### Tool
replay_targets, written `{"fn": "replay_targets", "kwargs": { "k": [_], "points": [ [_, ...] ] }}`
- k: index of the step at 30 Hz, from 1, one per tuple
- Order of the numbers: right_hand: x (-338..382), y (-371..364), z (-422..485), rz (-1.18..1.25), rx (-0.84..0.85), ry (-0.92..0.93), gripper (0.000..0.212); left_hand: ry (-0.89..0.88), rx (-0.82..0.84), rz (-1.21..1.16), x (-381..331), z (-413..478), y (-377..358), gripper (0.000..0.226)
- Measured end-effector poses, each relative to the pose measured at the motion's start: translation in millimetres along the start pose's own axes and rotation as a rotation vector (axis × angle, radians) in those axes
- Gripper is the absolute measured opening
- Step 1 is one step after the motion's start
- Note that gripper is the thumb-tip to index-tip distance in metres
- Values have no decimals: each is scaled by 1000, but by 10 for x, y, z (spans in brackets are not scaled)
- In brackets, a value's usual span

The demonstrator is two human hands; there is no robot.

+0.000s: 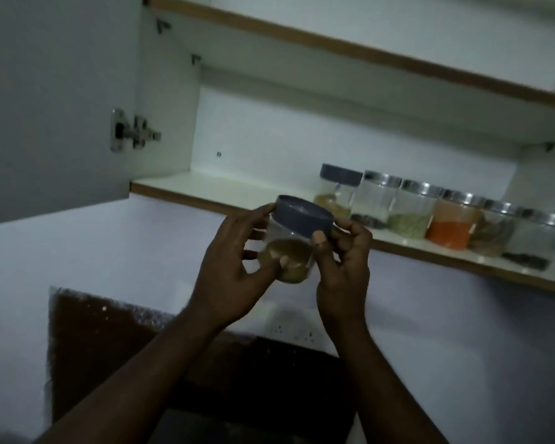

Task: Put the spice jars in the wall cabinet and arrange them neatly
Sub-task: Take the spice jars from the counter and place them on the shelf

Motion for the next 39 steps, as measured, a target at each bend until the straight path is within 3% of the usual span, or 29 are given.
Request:
{"fn": "replay_targets", "kwargs": {
  "k": [3, 8, 15, 22, 29, 35, 39],
  "points": [
    [285, -111, 451, 1, 40, 62, 46, -54, -96, -1, -163, 463, 40, 67],
    [404, -408, 1076, -182, 136, 89, 65, -19, -188, 127, -40, 1087, 27, 61],
    [-159, -681, 1351, -490, 257, -23, 58, 197, -74, 411, 645, 1306, -177, 72],
    [-294, -560, 1437, -644, 47, -24, 42, 83, -14, 770, 742, 1244, -365, 71],
    [-232, -544, 1350, -699, -104, 26, 28, 24, 8, 891, 680, 1203, -463, 51],
    [-204, -522, 1321, -695, -67, 6, 24, -76, 71, 940, 635, 1174, -522, 45],
    [-107, -439, 1238, -620, 13, 29, 16, 75, 130, 772, 622, 1195, -466, 44]
  ]
}}
Point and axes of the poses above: each hand's wrist, its own z-axis towards the middle knuckle, its own y-axis out of the back of the hand, x = y × z, the point moved 8 cm from there along z, towards the middle knuckle, and after that the axes turned 3 degrees about z, right-handed, at the moved point
